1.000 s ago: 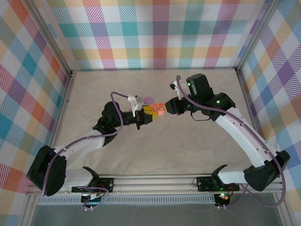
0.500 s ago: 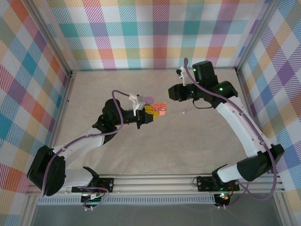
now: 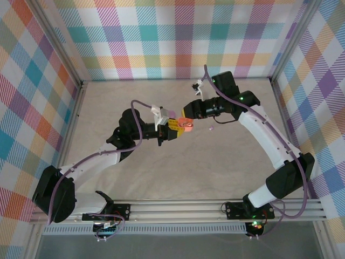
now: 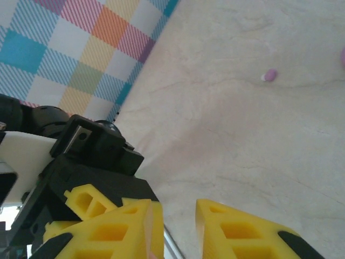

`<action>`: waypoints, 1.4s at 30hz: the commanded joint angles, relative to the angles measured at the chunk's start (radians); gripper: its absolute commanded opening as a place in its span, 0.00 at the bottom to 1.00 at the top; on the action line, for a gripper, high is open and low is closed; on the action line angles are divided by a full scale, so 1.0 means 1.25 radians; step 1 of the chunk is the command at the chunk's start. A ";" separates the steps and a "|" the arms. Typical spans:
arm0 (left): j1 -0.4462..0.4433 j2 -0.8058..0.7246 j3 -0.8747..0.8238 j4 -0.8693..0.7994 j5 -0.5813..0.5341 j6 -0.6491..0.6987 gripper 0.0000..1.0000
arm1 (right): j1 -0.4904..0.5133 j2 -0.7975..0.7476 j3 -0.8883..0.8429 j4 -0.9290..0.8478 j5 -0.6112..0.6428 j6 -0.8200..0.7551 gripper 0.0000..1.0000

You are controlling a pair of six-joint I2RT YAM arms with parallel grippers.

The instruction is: Insert wireless bluetooth earbuds into charging case

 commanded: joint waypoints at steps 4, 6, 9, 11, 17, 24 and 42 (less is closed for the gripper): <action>-0.009 0.008 0.025 0.022 -0.002 0.009 0.00 | 0.009 -0.067 -0.044 0.015 -0.069 -0.011 0.28; -0.008 0.010 0.024 0.023 -0.002 0.008 0.00 | 0.008 -0.087 -0.058 0.022 -0.063 -0.015 0.28; -0.009 0.012 0.018 0.032 -0.008 0.002 0.00 | 0.009 -0.117 -0.081 0.044 -0.061 -0.012 0.28; -0.009 0.012 0.015 0.040 -0.014 -0.003 0.00 | 0.009 -0.130 -0.091 0.052 -0.060 -0.008 0.28; -0.008 0.015 0.024 0.040 -0.015 -0.024 0.00 | -0.002 -0.164 -0.123 0.061 -0.031 -0.016 0.42; 0.006 0.018 0.068 -0.001 0.034 -0.093 0.00 | -0.051 -0.284 -0.288 0.224 -0.030 -0.030 0.56; 0.002 -0.006 0.203 -0.205 0.130 -0.100 0.00 | -0.054 -0.312 -0.396 0.472 -0.172 -0.066 0.60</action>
